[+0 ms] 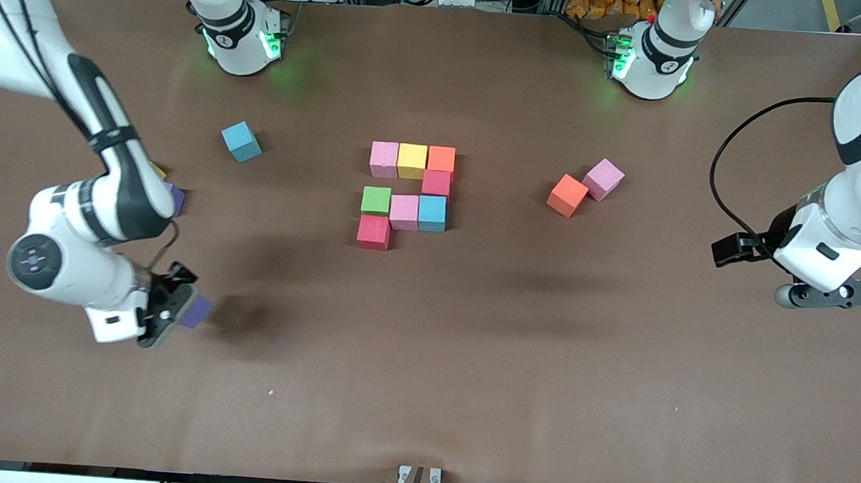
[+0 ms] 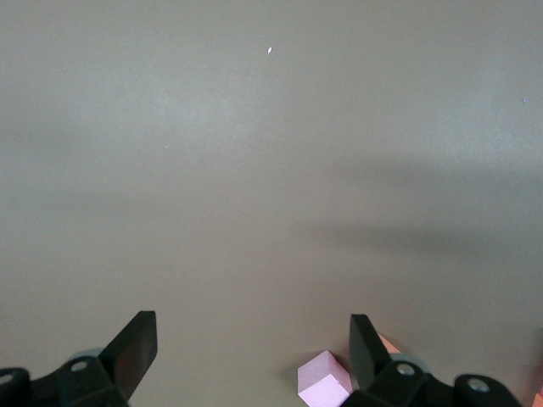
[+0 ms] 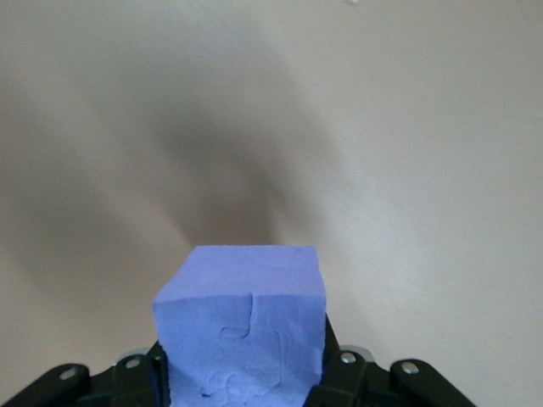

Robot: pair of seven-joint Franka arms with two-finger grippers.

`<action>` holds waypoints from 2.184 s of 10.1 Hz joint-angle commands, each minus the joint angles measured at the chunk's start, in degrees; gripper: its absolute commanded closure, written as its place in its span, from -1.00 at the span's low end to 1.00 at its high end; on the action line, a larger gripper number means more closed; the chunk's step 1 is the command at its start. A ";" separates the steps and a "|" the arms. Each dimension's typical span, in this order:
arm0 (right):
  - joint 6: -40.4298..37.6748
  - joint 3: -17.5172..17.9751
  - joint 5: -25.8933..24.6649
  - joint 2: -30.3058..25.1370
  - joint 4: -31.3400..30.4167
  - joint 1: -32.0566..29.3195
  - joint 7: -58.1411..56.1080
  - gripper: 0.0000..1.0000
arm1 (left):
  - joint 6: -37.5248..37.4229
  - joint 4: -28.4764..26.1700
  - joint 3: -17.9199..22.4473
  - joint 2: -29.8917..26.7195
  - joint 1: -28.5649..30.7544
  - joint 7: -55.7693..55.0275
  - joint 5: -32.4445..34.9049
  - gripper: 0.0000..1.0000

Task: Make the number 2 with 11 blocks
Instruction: 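Place purple below pink with the right gripper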

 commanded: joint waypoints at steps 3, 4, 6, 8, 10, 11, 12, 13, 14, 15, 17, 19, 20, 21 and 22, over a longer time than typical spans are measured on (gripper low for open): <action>-0.04 1.06 0.54 -5.26 -5.13 11.31 33.29 0.64 | 0.72 -0.63 -0.09 0.66 0.10 0.84 0.32 -1.00; 2.57 0.46 0.54 -5.00 -5.22 15.17 41.46 0.64 | 1.33 -0.72 -0.09 0.93 0.01 0.84 0.32 -1.00; 7.49 -1.64 0.63 -3.16 -4.95 21.34 54.76 0.64 | 1.42 -0.72 -0.09 1.19 0.36 1.01 0.32 -1.00; 10.40 -4.81 2.81 -1.15 -4.86 27.40 64.61 0.64 | 1.59 -0.63 0.00 1.37 0.71 1.01 0.23 -1.00; 13.23 -9.39 5.29 -0.69 -4.95 31.73 67.12 0.64 | 1.60 -0.72 0.00 1.37 0.36 1.01 0.23 -1.00; 13.23 -9.48 5.29 -0.08 -5.21 31.91 67.29 0.64 | 1.60 -0.72 -0.09 1.37 0.27 1.01 0.32 -1.00; 13.32 -9.48 5.38 0.27 -5.48 32.26 67.47 0.64 | 1.68 -0.63 0.00 1.54 0.10 1.01 0.32 -1.00; 13.32 -9.48 5.38 0.45 -5.83 32.26 67.47 0.64 | 2.12 -0.63 0.00 2.07 0.10 0.93 0.32 -1.00; 14.19 -9.48 5.55 0.62 -6.35 32.26 67.99 0.64 | 2.30 -0.72 0.00 2.16 -0.08 0.93 0.32 -1.00; 15.77 -9.48 6.51 1.67 -6.36 32.26 70.00 0.63 | 2.30 -0.81 -0.09 2.25 -0.25 0.66 0.32 -1.00; 16.31 -9.57 6.78 2.38 -6.45 32.62 70.28 0.63 | 2.30 -2.46 -0.18 3.21 -2.44 -0.30 0.14 -1.00; 16.22 -9.57 6.78 2.47 -7.15 32.62 70.28 0.63 | 2.99 -8.51 -0.27 2.69 -5.43 -2.23 -0.47 -1.00; 16.22 -9.57 6.78 2.56 -7.15 32.70 70.54 0.63 | 4.13 -11.24 -0.53 2.16 -5.00 -2.33 -4.56 -1.00; 16.22 -9.57 6.78 2.73 -7.15 32.70 71.33 0.63 | 4.75 -13.44 -0.70 1.29 -5.44 -2.41 -5.65 -1.00; 16.13 -9.66 6.78 2.82 -7.24 33.05 71.51 0.63 | 4.76 -15.64 -2.79 0.58 -5.44 -3.37 -5.83 -1.00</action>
